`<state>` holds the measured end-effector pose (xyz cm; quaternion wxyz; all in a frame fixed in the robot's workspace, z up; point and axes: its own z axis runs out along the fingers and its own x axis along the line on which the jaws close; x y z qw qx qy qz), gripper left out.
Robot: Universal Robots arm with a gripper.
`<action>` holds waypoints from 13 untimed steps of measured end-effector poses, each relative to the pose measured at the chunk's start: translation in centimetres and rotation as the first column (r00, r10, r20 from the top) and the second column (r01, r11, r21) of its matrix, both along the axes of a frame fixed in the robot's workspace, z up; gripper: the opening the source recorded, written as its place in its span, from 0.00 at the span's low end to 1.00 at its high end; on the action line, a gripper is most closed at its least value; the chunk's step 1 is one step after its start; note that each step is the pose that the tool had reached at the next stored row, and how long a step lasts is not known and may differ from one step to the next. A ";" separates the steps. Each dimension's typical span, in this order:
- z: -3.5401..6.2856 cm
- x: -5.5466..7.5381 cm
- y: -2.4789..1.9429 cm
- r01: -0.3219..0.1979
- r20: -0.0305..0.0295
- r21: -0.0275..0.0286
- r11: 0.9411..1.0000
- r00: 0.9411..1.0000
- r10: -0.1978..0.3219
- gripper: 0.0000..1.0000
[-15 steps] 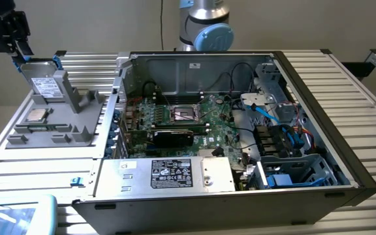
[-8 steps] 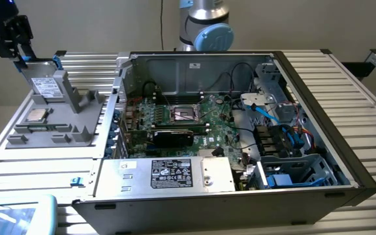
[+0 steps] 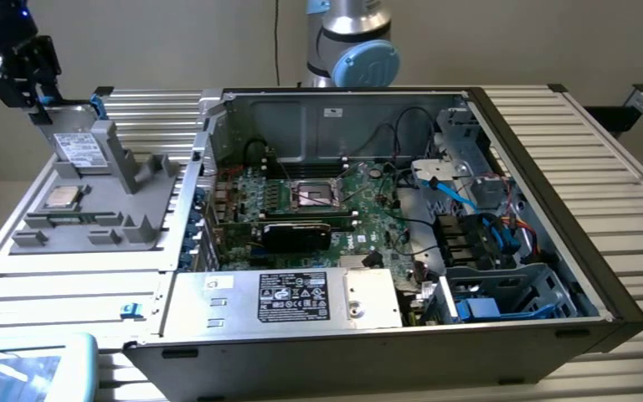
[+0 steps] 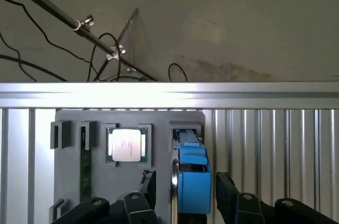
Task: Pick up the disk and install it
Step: 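Pick up the disk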
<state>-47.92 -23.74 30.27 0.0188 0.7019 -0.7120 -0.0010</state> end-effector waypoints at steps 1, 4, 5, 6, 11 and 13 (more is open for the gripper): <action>-0.15 0.0 0.00 -0.004 0.000 0.001 1.000 1.000 0.004 0.57; -0.36 0.0 -0.04 -0.018 0.000 0.006 1.000 1.000 0.018 0.57; -0.40 0.0 -0.03 -0.022 0.000 0.008 1.000 1.000 0.022 0.57; -0.44 0.0 -0.03 -0.025 0.000 0.009 1.000 1.000 0.025 0.57; -0.75 0.0 -0.04 -0.025 0.002 0.010 1.000 1.000 0.025 0.57; -0.78 0.0 -0.05 -0.025 0.001 0.011 1.000 1.000 0.025 0.57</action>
